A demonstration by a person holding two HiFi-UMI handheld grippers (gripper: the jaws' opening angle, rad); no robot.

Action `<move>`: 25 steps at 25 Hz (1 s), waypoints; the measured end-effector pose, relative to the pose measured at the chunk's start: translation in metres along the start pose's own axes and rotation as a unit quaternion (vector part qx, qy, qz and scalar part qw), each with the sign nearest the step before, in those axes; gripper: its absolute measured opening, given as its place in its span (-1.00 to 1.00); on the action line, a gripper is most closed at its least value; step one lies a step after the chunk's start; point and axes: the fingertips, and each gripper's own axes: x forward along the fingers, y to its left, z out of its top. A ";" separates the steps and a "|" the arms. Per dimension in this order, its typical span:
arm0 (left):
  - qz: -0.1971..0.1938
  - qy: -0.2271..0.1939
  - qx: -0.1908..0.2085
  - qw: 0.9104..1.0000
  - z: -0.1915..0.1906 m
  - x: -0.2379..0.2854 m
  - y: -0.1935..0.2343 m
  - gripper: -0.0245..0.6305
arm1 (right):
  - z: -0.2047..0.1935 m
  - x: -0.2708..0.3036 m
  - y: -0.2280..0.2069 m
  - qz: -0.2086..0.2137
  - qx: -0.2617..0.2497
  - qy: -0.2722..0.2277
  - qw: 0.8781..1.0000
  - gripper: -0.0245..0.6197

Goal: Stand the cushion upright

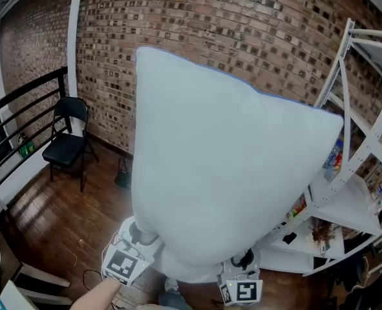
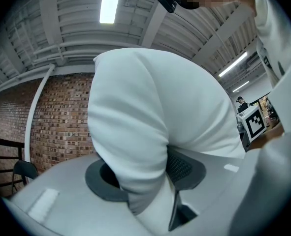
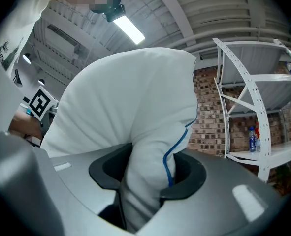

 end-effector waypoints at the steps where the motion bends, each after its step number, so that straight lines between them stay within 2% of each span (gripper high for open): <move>1: -0.001 0.000 0.002 1.000 -0.002 0.008 0.000 -0.26 | -0.002 0.005 -0.006 -0.001 -0.001 -0.001 1.000 -0.37; 16: -0.028 0.003 0.003 1.000 -0.030 0.132 0.004 -0.26 | -0.036 0.073 -0.098 -0.023 0.000 -0.002 1.000 -0.37; 25: -0.034 0.031 0.012 0.999 -0.048 0.195 0.000 -0.26 | -0.055 0.102 -0.150 -0.035 0.013 -0.004 0.999 -0.37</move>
